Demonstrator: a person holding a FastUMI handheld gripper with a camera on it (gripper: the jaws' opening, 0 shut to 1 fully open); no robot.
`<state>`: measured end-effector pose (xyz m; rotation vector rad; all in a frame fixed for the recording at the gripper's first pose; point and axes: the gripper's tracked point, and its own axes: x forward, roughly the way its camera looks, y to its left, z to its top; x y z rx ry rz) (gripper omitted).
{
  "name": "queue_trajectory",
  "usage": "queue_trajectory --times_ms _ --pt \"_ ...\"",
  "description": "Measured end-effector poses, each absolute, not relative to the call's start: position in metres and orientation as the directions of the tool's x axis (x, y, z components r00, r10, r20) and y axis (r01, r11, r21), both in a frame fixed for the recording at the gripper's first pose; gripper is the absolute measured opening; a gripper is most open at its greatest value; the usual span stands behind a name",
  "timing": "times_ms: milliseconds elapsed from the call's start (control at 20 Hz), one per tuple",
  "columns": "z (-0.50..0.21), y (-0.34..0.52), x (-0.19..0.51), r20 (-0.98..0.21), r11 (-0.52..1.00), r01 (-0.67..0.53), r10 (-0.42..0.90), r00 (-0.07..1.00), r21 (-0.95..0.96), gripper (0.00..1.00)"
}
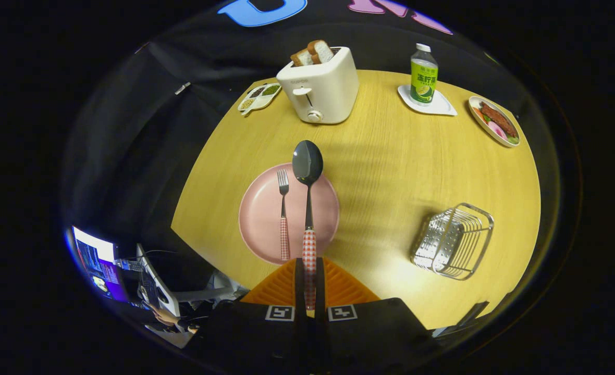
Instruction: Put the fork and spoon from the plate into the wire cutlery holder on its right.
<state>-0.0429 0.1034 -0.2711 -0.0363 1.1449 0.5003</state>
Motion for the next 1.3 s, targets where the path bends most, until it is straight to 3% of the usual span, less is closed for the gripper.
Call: queue_trajectory --times_ms 700,1300 --pt "-0.227 -0.067 -0.056 -0.983 0.902 -0.419 0.158 0.094 0.105 0.08" --pt "-0.254 -0.083 -0.038 -0.984 0.936 -0.326 0.085 -0.156 0.132 0.08"
